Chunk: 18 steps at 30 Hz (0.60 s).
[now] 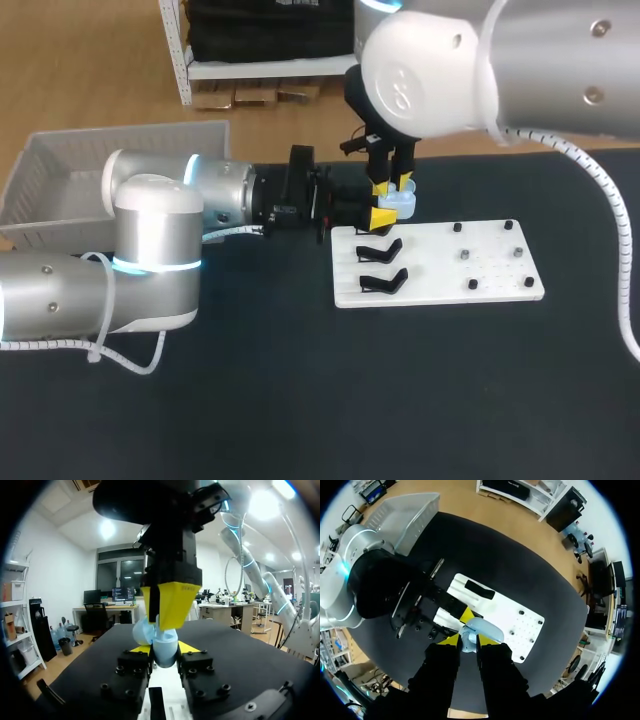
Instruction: Pick up each earbud case from the left stands, insert the matching earbuds, close the lid, and place the case in the box.
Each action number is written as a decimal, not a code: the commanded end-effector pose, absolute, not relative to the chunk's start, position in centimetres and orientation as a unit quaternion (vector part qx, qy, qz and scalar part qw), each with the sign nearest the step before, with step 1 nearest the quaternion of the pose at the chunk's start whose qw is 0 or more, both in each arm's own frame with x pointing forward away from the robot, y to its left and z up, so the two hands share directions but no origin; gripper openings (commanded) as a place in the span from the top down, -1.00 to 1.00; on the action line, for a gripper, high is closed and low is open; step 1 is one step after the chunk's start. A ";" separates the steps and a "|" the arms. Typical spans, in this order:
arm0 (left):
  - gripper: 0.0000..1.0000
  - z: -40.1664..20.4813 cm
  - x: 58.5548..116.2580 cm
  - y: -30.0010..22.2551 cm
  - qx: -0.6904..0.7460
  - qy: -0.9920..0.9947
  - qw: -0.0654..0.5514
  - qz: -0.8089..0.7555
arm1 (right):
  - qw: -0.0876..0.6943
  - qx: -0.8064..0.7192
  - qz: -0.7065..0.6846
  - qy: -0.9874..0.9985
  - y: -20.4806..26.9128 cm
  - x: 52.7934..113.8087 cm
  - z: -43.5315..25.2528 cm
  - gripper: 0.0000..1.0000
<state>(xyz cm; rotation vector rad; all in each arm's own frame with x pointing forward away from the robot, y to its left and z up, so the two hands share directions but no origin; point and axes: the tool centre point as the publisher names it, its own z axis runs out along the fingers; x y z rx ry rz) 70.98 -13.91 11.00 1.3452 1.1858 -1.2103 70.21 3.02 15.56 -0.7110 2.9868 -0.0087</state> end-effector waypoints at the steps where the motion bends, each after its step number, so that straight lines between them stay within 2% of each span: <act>1: 1.00 10.9 70.9 -13.9 0.548 0.483 0.473 -0.493 | 0.033 -0.233 -0.005 0.972 3.1 70.2 15.3 1.00; 9: 1.00 10.9 70.9 -13.9 0.548 0.483 0.473 -0.493 | 0.030 -0.236 -0.006 0.971 3.2 70.2 15.1 1.00; 10: 1.00 10.9 70.9 -13.9 0.548 0.483 0.473 -0.493 | 0.030 -0.236 -0.006 0.971 3.2 70.2 15.1 0.88; 11: 1.00 10.9 70.9 -13.9 0.548 0.483 0.473 -0.493 | 0.030 -0.236 -0.005 0.971 3.2 70.2 15.2 0.49; 13: 1.00 10.9 70.9 -13.9 0.548 0.483 0.473 -0.493 | 0.031 -0.235 -0.001 0.971 3.2 70.1 15.4 0.04; 15: 1.00 10.9 70.9 -13.9 0.548 0.483 0.473 -0.493 | 0.037 -0.242 0.011 0.970 3.1 69.8 15.9 -0.76; 18: 1.00 10.9 70.9 -13.9 0.548 0.483 0.473 -0.493 | 0.043 -0.237 0.033 0.970 2.9 69.7 17.0 -0.99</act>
